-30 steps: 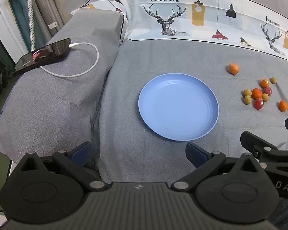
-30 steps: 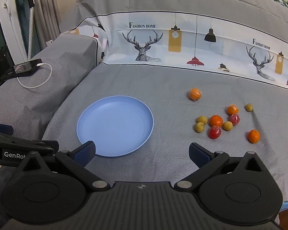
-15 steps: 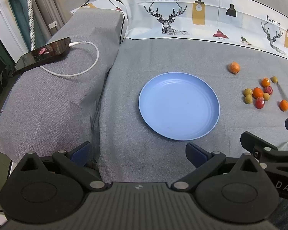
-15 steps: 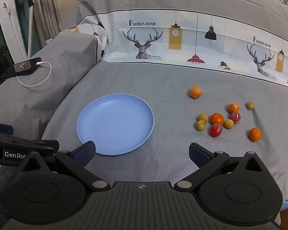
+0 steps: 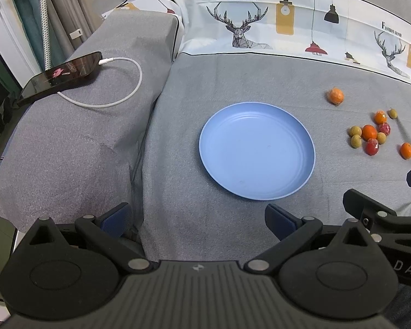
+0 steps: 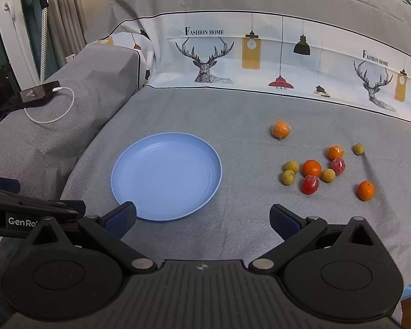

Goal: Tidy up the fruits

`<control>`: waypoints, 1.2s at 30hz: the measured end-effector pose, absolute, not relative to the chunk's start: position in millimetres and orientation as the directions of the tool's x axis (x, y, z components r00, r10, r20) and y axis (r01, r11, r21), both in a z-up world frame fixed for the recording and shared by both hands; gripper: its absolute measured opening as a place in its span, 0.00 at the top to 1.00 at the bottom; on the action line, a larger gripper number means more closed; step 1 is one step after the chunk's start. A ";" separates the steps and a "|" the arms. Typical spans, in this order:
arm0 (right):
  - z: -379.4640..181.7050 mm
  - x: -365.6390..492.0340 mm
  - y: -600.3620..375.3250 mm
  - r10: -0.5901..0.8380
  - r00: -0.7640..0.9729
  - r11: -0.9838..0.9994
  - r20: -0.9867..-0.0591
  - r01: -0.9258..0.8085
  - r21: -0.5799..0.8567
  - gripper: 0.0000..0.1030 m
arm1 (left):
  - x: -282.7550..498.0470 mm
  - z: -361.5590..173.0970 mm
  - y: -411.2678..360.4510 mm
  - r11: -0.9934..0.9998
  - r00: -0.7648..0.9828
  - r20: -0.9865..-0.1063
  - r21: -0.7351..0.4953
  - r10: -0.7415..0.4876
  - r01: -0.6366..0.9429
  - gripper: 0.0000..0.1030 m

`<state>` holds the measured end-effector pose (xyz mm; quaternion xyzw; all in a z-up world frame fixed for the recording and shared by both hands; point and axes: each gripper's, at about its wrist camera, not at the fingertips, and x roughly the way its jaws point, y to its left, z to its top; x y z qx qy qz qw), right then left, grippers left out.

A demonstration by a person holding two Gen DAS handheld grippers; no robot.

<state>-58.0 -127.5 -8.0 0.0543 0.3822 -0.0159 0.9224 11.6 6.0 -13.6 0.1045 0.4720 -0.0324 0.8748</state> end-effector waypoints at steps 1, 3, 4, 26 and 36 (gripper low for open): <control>-8.2 -58.2 -127.2 0.013 0.707 0.994 -0.707 0.070 0.088 0.00 | 11.9 -14.0 6.2 0.976 0.551 -0.833 0.152 0.042 0.155 0.00; -8.3 -58.1 -127.3 0.014 0.707 0.994 -0.707 0.070 0.089 0.00 | 12.6 -14.9 7.0 0.976 0.549 -0.834 0.152 0.043 0.155 0.00; -8.2 -57.9 -127.4 0.014 0.707 0.994 -0.707 0.069 0.089 0.00 | 12.3 -14.2 6.1 0.976 0.548 -0.835 0.154 0.045 0.154 0.00; 0.1 -63.6 -163.6 -0.062 0.747 0.977 -0.662 0.180 0.112 0.00 | 20.3 -3.9 -6.5 0.974 0.490 -0.872 0.098 -0.016 0.205 0.00; -1.7 -71.7 -263.2 -0.215 0.729 0.902 -0.649 0.404 0.155 0.01 | 38.3 45.1 -71.0 0.952 0.453 -0.891 0.117 -0.025 0.282 0.00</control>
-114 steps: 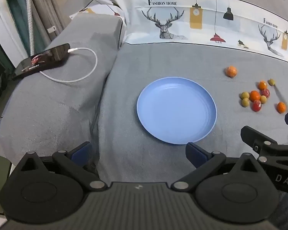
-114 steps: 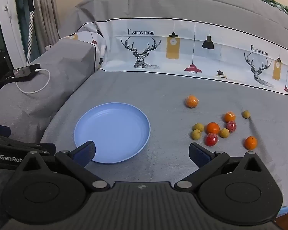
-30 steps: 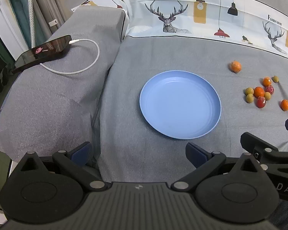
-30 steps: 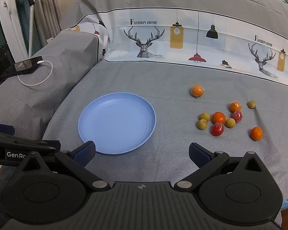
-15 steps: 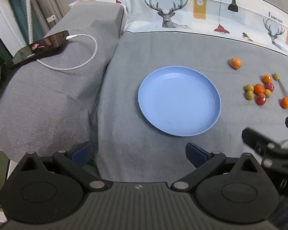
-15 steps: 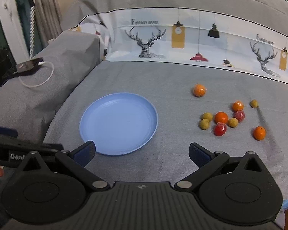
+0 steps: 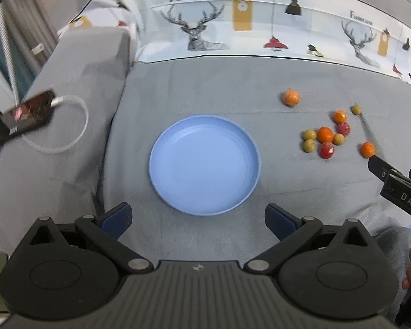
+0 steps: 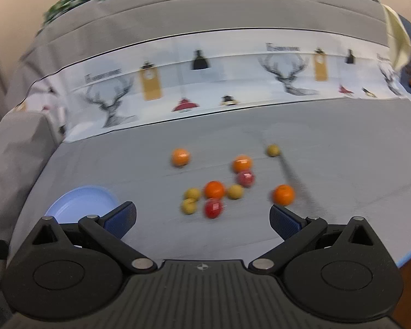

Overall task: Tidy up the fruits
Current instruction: 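Grasp a yellow plum with the left tool while the right tool grasps a mandarin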

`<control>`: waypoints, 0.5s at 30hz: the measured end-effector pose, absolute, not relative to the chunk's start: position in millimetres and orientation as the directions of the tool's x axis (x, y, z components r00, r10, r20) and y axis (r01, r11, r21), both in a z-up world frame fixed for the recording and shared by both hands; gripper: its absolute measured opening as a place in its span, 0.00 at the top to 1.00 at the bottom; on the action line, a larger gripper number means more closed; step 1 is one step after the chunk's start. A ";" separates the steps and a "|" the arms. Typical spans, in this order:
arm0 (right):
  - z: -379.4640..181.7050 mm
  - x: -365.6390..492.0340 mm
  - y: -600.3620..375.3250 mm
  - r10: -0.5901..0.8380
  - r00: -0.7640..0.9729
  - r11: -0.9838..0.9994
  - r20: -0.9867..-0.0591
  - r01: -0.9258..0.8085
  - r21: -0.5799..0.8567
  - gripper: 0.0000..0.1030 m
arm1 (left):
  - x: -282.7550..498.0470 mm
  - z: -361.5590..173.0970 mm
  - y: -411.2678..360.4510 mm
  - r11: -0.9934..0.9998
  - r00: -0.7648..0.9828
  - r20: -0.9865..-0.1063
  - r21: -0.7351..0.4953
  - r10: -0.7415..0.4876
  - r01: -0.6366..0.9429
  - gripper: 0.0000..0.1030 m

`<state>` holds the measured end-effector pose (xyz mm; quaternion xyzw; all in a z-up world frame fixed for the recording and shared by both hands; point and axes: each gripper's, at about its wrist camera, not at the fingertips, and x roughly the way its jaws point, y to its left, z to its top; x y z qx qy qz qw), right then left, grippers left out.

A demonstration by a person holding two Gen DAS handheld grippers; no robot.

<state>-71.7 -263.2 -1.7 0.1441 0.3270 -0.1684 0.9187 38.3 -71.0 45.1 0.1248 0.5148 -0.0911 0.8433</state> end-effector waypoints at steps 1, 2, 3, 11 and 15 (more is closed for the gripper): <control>-1.7 -72.5 -271.5 -0.221 0.729 0.896 -0.648 0.415 0.162 0.01 | 42.5 53.1 -77.6 0.952 0.447 -0.894 0.112 -0.029 0.286 0.00; -1.3 -73.2 -280.5 -0.227 0.728 0.889 -0.647 0.426 0.167 0.01 | 46.2 61.6 -83.9 0.951 0.442 -0.896 0.101 -0.040 0.291 0.00; -0.9 -73.6 -289.2 -0.237 0.727 0.883 -0.644 0.438 0.169 0.01 | 49.5 72.5 -90.7 0.950 0.440 -0.896 0.084 -0.060 0.301 0.00; -8.7 -71.6 -357.5 -0.312 0.696 0.808 -0.647 0.552 0.204 0.00 | 65.0 158.1 -156.1 0.916 0.510 -0.846 0.069 -0.156 0.396 0.00; -20.9 -68.3 -385.0 -0.326 0.669 0.777 -0.668 0.592 0.215 0.00 | 70.7 189.2 -185.2 0.902 0.514 -0.830 0.031 -0.217 0.430 0.00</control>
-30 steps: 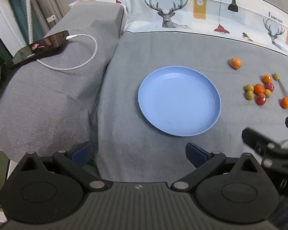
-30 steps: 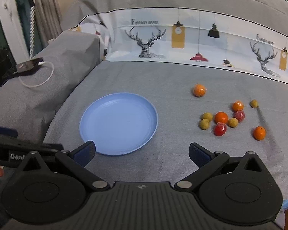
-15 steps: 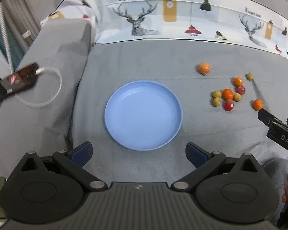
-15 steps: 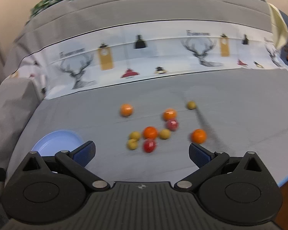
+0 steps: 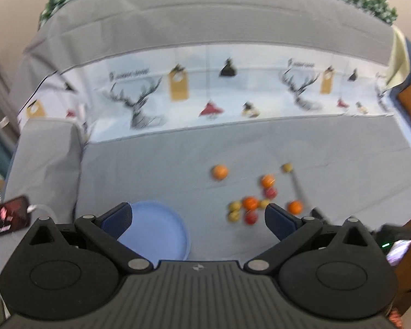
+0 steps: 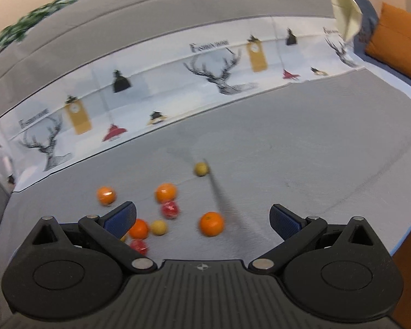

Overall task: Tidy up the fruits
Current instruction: 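Grasp a yellow plum with the left tool while the right tool grasps a mandarin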

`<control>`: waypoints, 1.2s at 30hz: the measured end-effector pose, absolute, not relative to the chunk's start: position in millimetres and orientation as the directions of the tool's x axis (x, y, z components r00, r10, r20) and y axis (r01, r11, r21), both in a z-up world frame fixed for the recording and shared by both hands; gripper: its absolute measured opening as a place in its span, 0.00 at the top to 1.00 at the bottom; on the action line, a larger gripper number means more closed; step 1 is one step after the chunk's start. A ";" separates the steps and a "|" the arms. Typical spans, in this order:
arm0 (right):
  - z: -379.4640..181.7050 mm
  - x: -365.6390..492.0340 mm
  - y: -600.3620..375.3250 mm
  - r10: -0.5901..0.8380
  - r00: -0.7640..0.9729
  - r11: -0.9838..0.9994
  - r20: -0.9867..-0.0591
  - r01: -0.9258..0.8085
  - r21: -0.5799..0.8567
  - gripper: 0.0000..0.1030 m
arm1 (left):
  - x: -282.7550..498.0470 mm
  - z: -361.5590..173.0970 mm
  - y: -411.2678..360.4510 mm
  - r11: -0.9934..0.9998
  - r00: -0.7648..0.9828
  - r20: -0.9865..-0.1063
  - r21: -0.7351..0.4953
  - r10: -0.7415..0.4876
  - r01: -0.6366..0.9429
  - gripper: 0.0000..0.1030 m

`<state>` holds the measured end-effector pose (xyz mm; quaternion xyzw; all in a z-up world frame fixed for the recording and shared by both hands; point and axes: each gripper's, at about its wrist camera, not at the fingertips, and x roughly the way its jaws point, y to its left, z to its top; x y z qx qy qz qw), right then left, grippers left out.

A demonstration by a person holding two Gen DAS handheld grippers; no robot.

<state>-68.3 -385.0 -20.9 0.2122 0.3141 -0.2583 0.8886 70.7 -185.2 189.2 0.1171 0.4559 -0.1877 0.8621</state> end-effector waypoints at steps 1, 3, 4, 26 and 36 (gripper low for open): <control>-24.3 -66.6 -389.8 -0.329 0.664 0.770 -0.672 0.600 0.216 0.00 | 71.7 194.8 -191.7 0.898 0.519 -0.824 0.029 -0.227 0.438 0.00; -32.0 -64.3 -400.3 -0.340 0.648 0.759 -0.681 0.617 0.209 0.00 | 74.0 205.4 -202.5 0.892 0.542 -0.803 0.028 -0.250 0.452 0.00; -35.6 -64.6 -405.0 -0.345 0.640 0.752 -0.687 0.626 0.205 0.00 | 75.2 209.4 -207.3 0.892 0.559 -0.789 0.031 -0.255 0.450 0.00; -77.6 -47.3 -435.8 -0.350 0.591 0.730 -0.727 0.659 0.184 0.00 | 122.6 135.6 -241.4 0.852 0.391 -0.852 -0.113 -0.348 0.511 0.00; -116.3 -15.2 -426.6 -0.301 0.589 0.807 -0.750 0.576 0.128 0.01 | 187.4 -34.4 -236.3 0.895 0.315 -0.908 -0.124 -0.276 0.428 0.00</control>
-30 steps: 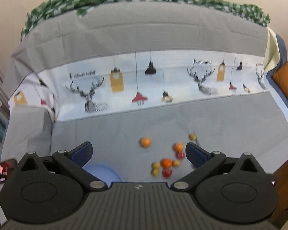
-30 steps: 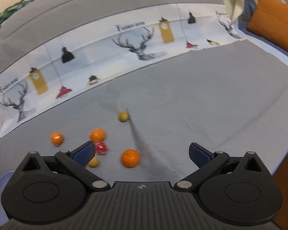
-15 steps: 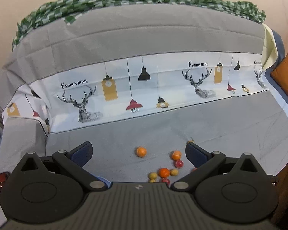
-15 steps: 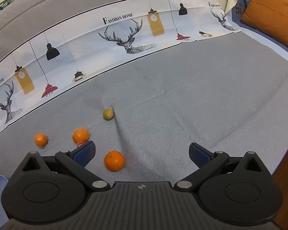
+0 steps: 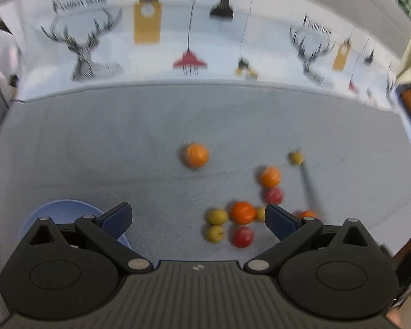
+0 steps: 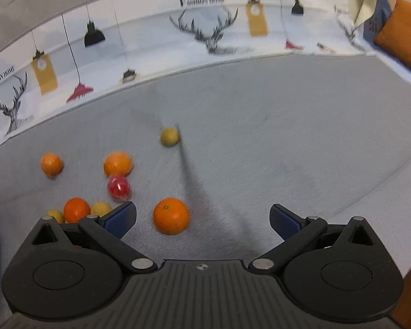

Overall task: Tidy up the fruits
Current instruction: 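Grasp a yellow plum with the left tool while the right tool grasps a mandarin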

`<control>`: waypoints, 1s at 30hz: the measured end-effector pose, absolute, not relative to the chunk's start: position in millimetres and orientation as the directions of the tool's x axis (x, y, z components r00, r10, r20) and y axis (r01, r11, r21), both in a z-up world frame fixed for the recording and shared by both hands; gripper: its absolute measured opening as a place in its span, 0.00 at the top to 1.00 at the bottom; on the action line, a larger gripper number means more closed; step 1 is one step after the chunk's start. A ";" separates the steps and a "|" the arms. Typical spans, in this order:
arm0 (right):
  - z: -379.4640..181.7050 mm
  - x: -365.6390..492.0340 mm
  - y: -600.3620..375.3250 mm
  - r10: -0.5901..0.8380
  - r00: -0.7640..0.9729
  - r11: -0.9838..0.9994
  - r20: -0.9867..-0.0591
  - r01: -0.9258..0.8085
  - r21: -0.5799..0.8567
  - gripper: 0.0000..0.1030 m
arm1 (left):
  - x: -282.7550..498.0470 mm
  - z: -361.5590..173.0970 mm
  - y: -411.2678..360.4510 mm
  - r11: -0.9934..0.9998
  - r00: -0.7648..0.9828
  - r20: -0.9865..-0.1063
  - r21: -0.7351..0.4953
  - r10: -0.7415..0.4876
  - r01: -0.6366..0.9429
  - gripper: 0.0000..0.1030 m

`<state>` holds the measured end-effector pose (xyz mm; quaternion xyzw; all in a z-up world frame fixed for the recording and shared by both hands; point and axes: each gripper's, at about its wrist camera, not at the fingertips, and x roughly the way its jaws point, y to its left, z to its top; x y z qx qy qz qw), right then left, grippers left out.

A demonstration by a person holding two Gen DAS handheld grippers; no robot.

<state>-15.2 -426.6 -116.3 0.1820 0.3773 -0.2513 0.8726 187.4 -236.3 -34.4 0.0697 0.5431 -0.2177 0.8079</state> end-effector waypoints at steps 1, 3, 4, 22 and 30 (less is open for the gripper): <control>-121.0 -11.0 -425.9 -0.285 0.589 0.810 -0.757 0.570 0.138 0.01 | 191.4 -50.3 -239.6 0.893 0.299 -0.918 -0.111 -0.259 0.435 0.00; -131.5 -2.6 -423.3 -0.266 0.581 0.811 -0.770 0.566 0.147 0.01 | 198.7 -77.6 -248.2 0.874 0.260 -0.931 -0.109 -0.257 0.474 0.00; -136.3 0.9 -421.2 -0.263 0.578 0.810 -0.772 0.568 0.149 0.01 | 200.3 -87.5 -253.1 0.864 0.247 -0.936 -0.101 -0.250 0.493 0.00; -161.7 24.2 -385.9 -0.503 0.543 0.788 -0.672 0.607 -0.099 0.01 | 166.1 -161.8 -277.5 0.742 0.274 -0.954 0.095 -0.123 0.664 0.10; -164.3 30.6 -383.1 -0.440 0.551 0.830 -0.709 0.550 -0.088 0.30 | 157.4 -155.7 -281.9 0.719 0.306 -0.930 0.071 -0.202 0.691 0.44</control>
